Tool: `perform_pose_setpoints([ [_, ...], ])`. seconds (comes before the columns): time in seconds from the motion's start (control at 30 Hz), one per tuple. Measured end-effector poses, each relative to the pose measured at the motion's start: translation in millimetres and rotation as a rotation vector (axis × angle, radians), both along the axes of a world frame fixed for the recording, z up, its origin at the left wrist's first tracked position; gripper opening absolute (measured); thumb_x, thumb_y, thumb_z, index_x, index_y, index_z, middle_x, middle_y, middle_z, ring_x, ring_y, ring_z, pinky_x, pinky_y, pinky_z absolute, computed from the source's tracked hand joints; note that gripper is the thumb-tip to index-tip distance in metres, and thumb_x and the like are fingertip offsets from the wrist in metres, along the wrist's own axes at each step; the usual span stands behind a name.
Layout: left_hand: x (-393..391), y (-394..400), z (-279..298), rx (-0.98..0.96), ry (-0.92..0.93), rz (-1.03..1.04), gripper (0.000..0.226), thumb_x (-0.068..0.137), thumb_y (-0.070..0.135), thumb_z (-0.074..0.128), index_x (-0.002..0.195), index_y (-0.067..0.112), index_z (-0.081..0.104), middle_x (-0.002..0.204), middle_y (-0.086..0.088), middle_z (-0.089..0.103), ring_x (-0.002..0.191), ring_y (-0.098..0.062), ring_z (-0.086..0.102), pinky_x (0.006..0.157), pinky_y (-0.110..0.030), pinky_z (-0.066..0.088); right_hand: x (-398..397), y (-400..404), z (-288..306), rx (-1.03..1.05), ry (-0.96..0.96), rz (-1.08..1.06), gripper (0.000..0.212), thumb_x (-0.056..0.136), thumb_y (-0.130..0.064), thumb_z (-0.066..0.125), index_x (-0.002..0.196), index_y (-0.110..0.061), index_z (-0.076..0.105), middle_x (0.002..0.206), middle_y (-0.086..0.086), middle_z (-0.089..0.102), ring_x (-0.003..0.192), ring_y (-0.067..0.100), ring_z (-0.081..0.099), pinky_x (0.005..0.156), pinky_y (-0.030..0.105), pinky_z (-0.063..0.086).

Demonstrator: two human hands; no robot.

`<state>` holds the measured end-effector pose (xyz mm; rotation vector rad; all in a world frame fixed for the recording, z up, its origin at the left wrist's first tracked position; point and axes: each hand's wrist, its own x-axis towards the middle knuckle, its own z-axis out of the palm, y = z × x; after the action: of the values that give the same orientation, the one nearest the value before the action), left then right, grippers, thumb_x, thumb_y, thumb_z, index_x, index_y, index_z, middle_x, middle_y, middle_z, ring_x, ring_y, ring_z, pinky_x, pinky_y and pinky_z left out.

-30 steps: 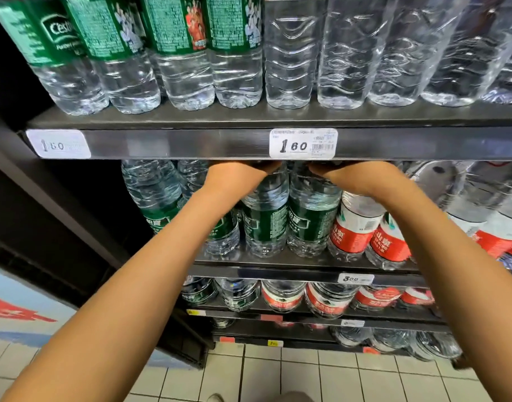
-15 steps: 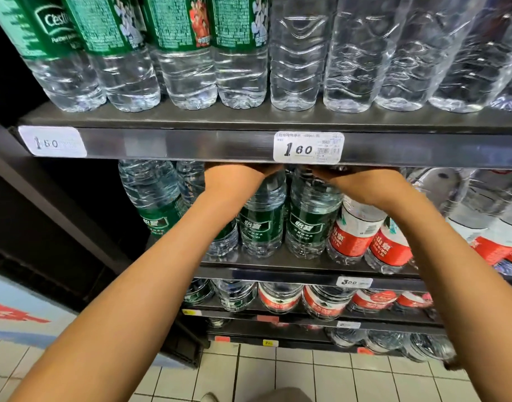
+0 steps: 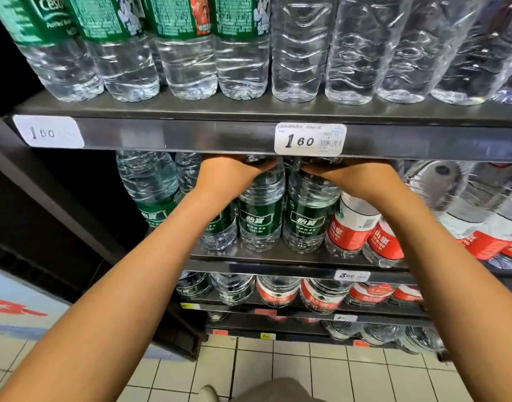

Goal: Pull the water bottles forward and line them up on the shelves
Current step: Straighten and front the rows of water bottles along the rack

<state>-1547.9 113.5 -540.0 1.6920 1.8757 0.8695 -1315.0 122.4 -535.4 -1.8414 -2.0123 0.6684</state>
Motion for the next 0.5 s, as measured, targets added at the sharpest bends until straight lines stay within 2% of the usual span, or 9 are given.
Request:
perform_pose_setpoints([
  [0.1, 7, -1, -1, 0.143, 0.213, -0.024, 0.068, 0.081, 0.067, 0.062, 0.113, 0.007, 0.07, 0.111, -0.01, 0.072, 0.106, -0.023, 0.065, 0.084, -0.027, 0.05, 1, -1, 3, -0.049, 0.018, -0.004, 0.081, 0.078, -0.077, 0.051, 0.149, -0.04, 0.039, 0.157, -0.008, 0.038, 0.143, 0.021, 0.037, 0.117, 0.045, 0.031],
  [0.13, 9, 0, -1, 0.203, 0.251, -0.033, 0.069, 0.082, 0.067, 0.062, 0.114, 0.007, 0.069, 0.112, -0.008, 0.072, 0.109, -0.021, 0.064, 0.091, -0.032, 0.05, 1, -2, 2, -0.058, -0.005, -0.003, 0.081, 0.079, -0.077, 0.05, 0.149, -0.038, 0.04, 0.156, -0.006, 0.039, 0.141, 0.022, 0.039, 0.116, 0.045, 0.033],
  [0.2, 10, 0, -1, 0.239, 0.235, -0.051, 0.069, 0.082, 0.067, 0.061, 0.116, 0.007, 0.069, 0.113, -0.009, 0.072, 0.11, -0.021, 0.063, 0.096, -0.032, 0.049, 0, -7, 2, -0.036, -0.078, -0.033, 0.079, 0.081, -0.079, 0.047, 0.146, -0.034, 0.046, 0.149, -0.001, 0.049, 0.134, 0.026, 0.048, 0.111, 0.045, 0.039],
  [0.27, 9, 2, -4, 0.22, 0.299, -0.045, 0.069, 0.086, 0.067, 0.056, 0.125, 0.011, 0.064, 0.118, -0.009, 0.069, 0.111, -0.02, 0.061, 0.091, -0.03, 0.049, -3, -16, 0, 0.122, -0.15, -0.094, 0.076, 0.081, -0.079, 0.047, 0.14, -0.032, 0.053, 0.137, 0.001, 0.061, 0.123, 0.028, 0.057, 0.102, 0.043, 0.048],
  [0.3, 10, 0, -3, 0.198, 0.281, -0.047, 0.065, 0.09, 0.064, 0.051, 0.134, 0.016, 0.058, 0.123, -0.008, 0.067, 0.107, -0.017, 0.06, 0.084, -0.031, 0.051, -5, -21, -1, 0.219, -0.164, -0.122, 0.074, 0.081, -0.078, 0.049, 0.138, -0.032, 0.056, 0.133, 0.001, 0.064, 0.119, 0.029, 0.059, 0.098, 0.04, 0.051],
  [0.33, 8, -4, -2, 0.161, 0.293, -0.054, 0.059, 0.094, 0.059, 0.047, 0.14, 0.021, 0.052, 0.121, -0.007, 0.066, 0.096, -0.014, 0.058, 0.07, -0.027, 0.05, -7, -24, -3, 0.285, -0.173, -0.143, 0.072, 0.081, -0.077, 0.051, 0.136, -0.032, 0.058, 0.13, 0.001, 0.066, 0.116, 0.029, 0.061, 0.094, 0.038, 0.052],
  [0.37, 7, -7, -2, 0.135, 0.269, -0.031, 0.053, 0.096, 0.055, 0.048, 0.139, 0.024, 0.053, 0.108, -0.002, 0.067, 0.081, -0.011, 0.054, 0.056, -0.02, 0.042, -8, -26, -5, 0.318, -0.195, -0.155, 0.072, 0.082, -0.076, 0.051, 0.134, -0.028, 0.061, 0.126, 0.003, 0.068, 0.112, 0.03, 0.063, 0.09, 0.036, 0.053],
  [0.43, 4, -10, 2, 0.073, 0.304, -0.018, 0.046, 0.093, 0.054, 0.056, 0.126, 0.023, 0.064, 0.075, 0.011, 0.056, 0.06, -0.001, 0.042, 0.048, -0.022, 0.036, -9, -23, -7, 0.261, -0.289, -0.16, 0.078, 0.084, -0.076, 0.046, 0.126, -0.014, 0.066, 0.115, 0.011, 0.072, 0.102, 0.03, 0.067, 0.083, 0.036, 0.053],
  [0.5, 7, -10, 7, 0.1, 0.292, -0.031, 0.039, 0.101, 0.043, 0.044, 0.14, 0.037, 0.05, 0.068, 0.004, 0.055, 0.05, -0.007, 0.035, 0.041, -0.021, 0.02, -9, -19, -7, 0.2, -0.355, -0.164, 0.079, 0.088, -0.074, 0.044, 0.12, -0.005, 0.068, 0.107, 0.016, 0.073, 0.096, 0.03, 0.068, 0.08, 0.036, 0.053],
])
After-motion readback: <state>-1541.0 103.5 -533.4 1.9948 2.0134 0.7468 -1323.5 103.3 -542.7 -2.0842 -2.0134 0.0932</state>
